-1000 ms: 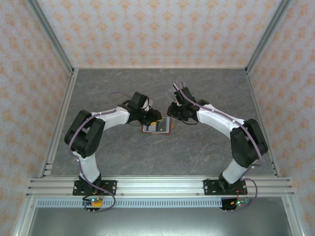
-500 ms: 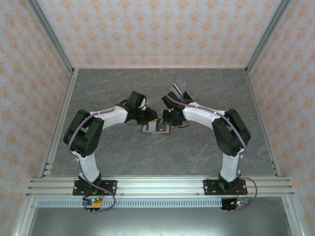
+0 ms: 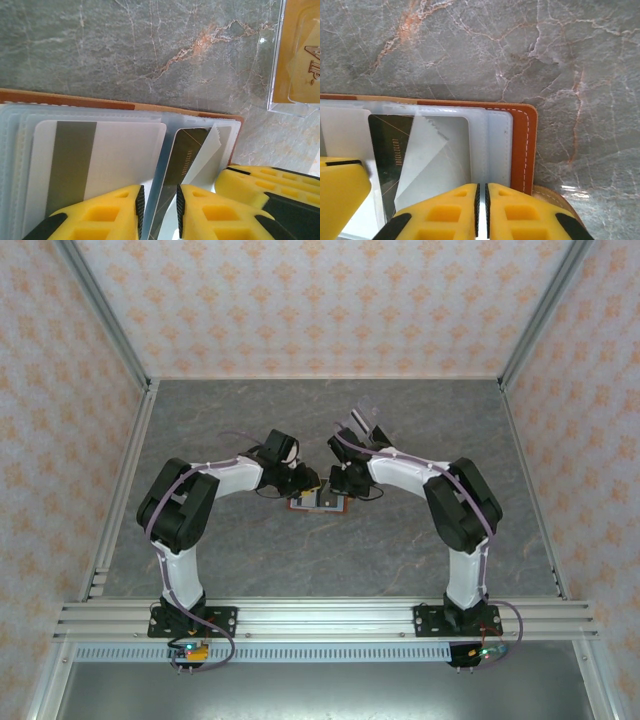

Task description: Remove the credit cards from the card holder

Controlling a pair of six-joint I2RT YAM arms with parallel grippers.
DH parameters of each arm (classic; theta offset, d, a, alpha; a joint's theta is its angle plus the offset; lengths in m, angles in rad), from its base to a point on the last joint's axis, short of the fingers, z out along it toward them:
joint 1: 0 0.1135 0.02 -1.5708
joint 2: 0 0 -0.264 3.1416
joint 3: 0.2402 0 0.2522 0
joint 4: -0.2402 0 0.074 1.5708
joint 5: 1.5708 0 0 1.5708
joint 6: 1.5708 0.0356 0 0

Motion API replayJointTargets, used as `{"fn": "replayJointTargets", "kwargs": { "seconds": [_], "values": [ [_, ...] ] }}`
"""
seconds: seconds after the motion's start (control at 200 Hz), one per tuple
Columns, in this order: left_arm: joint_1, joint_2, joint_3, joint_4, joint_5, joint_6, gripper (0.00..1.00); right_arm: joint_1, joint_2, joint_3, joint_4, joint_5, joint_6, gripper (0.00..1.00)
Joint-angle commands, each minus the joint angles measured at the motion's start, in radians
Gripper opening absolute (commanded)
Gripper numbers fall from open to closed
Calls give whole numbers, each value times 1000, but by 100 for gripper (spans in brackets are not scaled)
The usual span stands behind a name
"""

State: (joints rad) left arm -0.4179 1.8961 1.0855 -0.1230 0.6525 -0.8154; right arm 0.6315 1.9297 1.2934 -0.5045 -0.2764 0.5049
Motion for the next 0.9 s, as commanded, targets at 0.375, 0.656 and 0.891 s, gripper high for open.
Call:
{"fn": "replayJointTargets", "kwargs": {
  "seconds": [0.375, 0.656, 0.891],
  "values": [
    [9, 37, -12, 33, 70, 1, 26, -6, 54, 26, -31, -5, -14, 11],
    [8, 22, -9, 52, 108, 28, 26, -6, 56, 24, -31, -1, -11, 11],
    [9, 20, -14, 79, 124, 28, 24, -6, 55, 21, -29, -1, -8, 11]
  ]
}}
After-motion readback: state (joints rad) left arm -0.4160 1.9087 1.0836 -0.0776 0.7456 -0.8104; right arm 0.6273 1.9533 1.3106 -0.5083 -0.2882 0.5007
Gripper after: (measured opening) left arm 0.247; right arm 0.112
